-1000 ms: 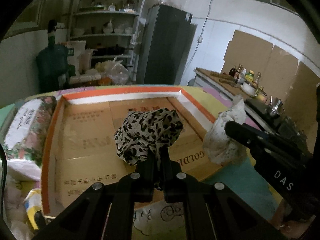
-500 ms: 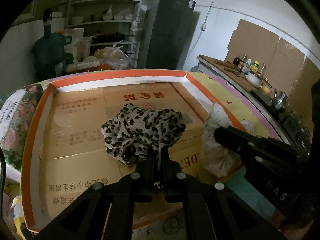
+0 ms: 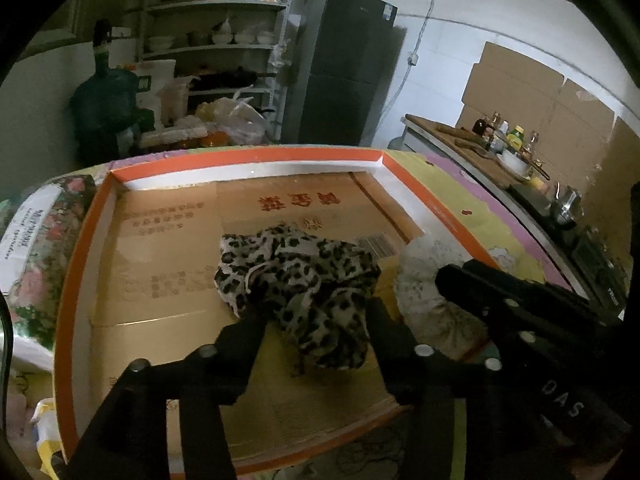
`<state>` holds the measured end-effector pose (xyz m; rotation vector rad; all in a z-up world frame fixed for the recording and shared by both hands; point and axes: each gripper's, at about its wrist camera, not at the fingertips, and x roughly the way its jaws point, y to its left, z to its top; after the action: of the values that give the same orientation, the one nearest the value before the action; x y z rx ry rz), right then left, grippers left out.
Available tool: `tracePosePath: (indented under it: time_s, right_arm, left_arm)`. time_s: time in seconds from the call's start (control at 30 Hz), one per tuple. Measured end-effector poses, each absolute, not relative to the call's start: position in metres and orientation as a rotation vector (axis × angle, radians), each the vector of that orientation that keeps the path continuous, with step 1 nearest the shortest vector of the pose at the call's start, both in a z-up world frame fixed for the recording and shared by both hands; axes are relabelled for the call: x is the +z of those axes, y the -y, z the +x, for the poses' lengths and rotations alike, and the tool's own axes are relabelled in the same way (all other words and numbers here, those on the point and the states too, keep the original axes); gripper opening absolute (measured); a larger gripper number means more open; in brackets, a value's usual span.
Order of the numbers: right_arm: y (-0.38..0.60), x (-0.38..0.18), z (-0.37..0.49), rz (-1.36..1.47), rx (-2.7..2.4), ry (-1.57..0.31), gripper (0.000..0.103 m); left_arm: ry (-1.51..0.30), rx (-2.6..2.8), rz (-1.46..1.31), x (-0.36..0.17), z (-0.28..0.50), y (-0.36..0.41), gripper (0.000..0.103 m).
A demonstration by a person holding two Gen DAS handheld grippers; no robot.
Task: Organize soft objects
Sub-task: 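Open both tools to release the two cloths inside the box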
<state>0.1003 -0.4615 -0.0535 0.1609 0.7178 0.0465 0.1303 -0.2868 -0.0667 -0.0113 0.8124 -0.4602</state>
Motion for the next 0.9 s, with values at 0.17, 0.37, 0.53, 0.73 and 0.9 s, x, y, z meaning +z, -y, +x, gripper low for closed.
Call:
tracePosePath:
  time_s: [0.17,0.37,0.53,0.73,0.9]
  right_arm:
    - [0.462,-0.050,0.094,0.167,0.041,-0.700,0.029]
    - [0.464,-0.044,0.083,0.174,0.026,-0.682,0.031]
    - [0.464,-0.034,0.067,0.179,0.007,-0.645,0.046]
    - [0.457,-0.022,0.045,0.190,-0.023,-0.595,0.060]
    - [0.446,-0.017,0.028,0.211,-0.025,-0.568,0.068]
  left_arm:
    - [-0.770,-0.446,0.011,-0.059,0.122,0.285,0.060]
    - [-0.721,-0.440,0.015,-0.046,0.113,0.279,0.072]
    - [-0.675,-0.436,0.020,-0.033,0.101,0.271,0.077]
    - [-0.587,-0.444,0.031,-0.014,0.079,0.255,0.085]
    - [-0.546,-0.453,0.038,-0.003,0.062,0.239,0.089]
